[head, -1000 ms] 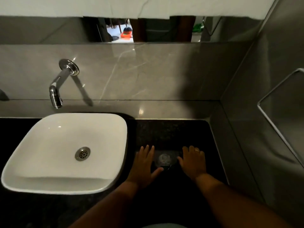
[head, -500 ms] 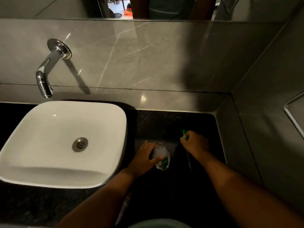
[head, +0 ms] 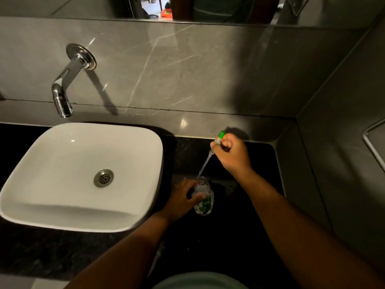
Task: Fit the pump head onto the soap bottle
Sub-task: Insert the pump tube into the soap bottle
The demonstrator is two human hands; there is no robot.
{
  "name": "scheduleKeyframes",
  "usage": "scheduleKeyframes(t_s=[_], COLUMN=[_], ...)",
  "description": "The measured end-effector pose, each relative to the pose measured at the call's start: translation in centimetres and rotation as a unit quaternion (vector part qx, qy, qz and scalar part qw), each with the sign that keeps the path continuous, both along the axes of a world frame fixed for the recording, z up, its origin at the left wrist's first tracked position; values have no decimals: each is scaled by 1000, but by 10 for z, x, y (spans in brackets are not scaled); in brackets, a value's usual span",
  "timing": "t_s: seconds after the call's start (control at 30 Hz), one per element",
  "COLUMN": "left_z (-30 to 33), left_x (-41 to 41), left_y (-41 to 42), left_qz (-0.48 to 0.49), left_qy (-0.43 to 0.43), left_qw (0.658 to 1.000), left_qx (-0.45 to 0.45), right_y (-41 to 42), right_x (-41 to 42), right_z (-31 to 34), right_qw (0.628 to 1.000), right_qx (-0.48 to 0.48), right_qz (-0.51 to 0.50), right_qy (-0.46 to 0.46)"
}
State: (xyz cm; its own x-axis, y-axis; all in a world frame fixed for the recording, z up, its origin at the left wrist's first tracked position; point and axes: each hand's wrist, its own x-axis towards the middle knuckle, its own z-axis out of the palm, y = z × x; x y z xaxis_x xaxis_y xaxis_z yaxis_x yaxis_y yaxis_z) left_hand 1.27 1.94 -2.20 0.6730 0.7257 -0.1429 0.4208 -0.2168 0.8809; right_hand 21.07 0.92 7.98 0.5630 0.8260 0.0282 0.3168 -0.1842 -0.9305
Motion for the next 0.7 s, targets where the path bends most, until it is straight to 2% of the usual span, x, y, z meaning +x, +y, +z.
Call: scheduleKeyframes(t_s=[0.4,0.53,0.7], left_z=[-5,-5,-7], left_x=[-3,-4,-1], left_y=[-2,-2,-4], left_qz=[1,-5,-16], left_qy=[24,40,43], left_qw=[999,998,996], left_qx=[29,43,74], right_y=[-16,-21,-39], right_x=[0,-1,-19], right_z=[4,0,-28], right_qw=[998,996,980], right_qx=[47,4,-82], right_qz=[1,15,83], right_qy=[-37,-88,-159])
